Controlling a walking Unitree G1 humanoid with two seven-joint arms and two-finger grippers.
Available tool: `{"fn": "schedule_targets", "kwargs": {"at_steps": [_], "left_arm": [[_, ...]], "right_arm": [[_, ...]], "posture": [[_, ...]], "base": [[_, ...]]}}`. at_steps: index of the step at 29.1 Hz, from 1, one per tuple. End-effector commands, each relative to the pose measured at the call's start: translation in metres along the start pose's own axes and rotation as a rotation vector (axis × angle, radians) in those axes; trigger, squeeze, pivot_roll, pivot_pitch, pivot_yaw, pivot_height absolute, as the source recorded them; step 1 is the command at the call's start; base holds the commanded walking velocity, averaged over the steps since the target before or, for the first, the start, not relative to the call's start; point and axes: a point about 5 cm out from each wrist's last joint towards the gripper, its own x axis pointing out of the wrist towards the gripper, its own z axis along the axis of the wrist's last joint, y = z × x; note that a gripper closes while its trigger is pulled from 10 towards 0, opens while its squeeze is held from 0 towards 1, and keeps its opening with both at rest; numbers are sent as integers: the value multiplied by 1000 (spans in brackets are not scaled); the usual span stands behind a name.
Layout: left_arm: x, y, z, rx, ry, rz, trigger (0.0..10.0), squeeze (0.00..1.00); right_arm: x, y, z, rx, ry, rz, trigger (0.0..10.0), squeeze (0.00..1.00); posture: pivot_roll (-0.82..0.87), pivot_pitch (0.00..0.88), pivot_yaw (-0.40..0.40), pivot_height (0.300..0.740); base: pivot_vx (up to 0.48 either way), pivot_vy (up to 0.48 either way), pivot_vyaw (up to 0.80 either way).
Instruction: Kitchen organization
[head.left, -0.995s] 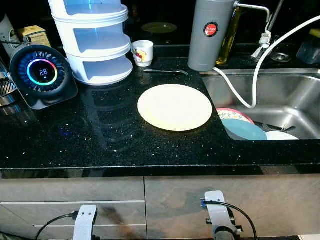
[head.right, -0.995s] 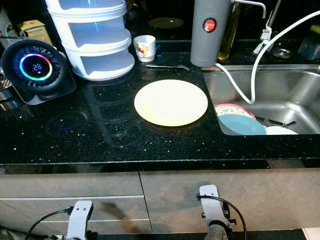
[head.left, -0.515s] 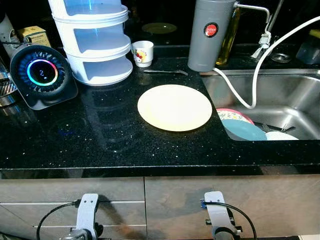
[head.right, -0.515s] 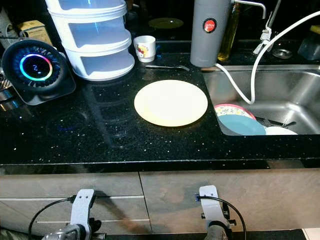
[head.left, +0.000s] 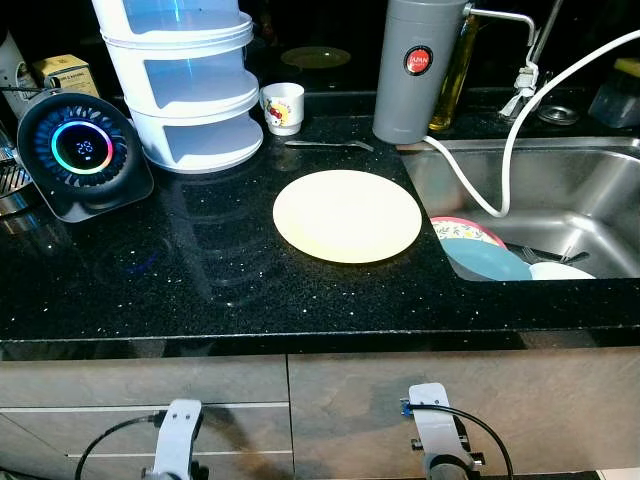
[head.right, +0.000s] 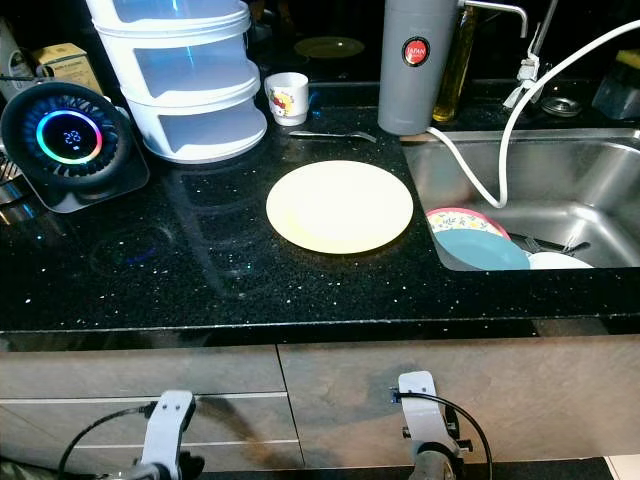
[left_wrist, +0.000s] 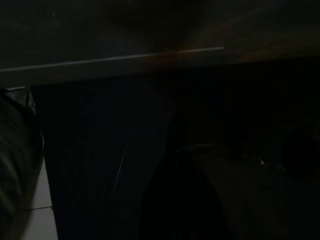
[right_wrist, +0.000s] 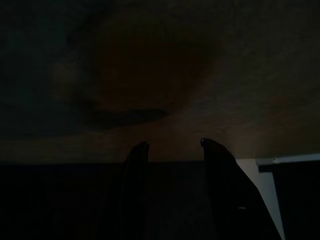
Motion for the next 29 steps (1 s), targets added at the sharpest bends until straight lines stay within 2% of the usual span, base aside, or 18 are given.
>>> {"fn": "schedule_targets", "kwargs": {"at_steps": [1,2,3,4,5,7,12,14,17,20,22,25,26,29], "left_arm": [[-1,2,-7,21,15,17,10000,0],[-2,2,-5,44,-10,27,10000,0],[-3,2,1,75,-80,34,10000,0],[-3,2,1,75,-80,34,10000,0],[-5,1,9,85,-172,28,10000,0],[-9,-1,19,93,-273,9,10000,0],[-14,-5,23,138,-340,-22,10000,0],[-17,-8,26,140,-400,-36,10000,0],[-21,-10,33,137,-456,-36,10000,0],[-22,-11,36,172,-471,-35,10000,0],[-27,-12,39,193,-505,-51,10000,0],[-43,-10,38,230,-578,-64,10000,0],[-43,-10,38,230,-578,-64,10000,0],[-64,-8,35,226,-637,-42,10000,0]], "right_arm": [[-3,2,-7,-5,32,10,10000,0],[-3,2,-7,-5,32,10,10000,0],[-3,2,-7,-4,32,10,10000,0],[-3,2,-7,-4,32,10,10000,0],[-3,2,-7,-5,31,11,10000,0],[-3,2,-7,-3,31,11,10000,0],[-2,3,-6,1,37,28,10000,0],[-2,4,-5,5,37,37,10000,0],[0,4,-2,59,48,45,10000,0],[3,3,-1,98,66,52,10000,0],[5,4,3,146,71,114,10000,0],[5,13,19,238,-8,402,10000,0],[5,13,19,238,-8,402,10000,0],[-8,14,31,289,-109,662,10000,0]], "posture": [[5,148,38,740],[5,148,38,740],[5,148,38,740],[5,148,38,740],[5,148,38,740],[7,152,39,740],[7,152,39,740],[9,154,37,740],[18,166,29,740],[23,170,23,740],[24,172,20,740],[18,176,19,740],[18,176,19,740],[12,185,-3,740]], "base": [[0,0,0],[0,0,0],[0,0,0],[0,0,0],[0,0,0],[0,0,0],[0,0,0],[0,0,0],[0,0,0],[0,0,0],[0,0,0],[0,0,0],[0,0,0],[0,0,0]]}}
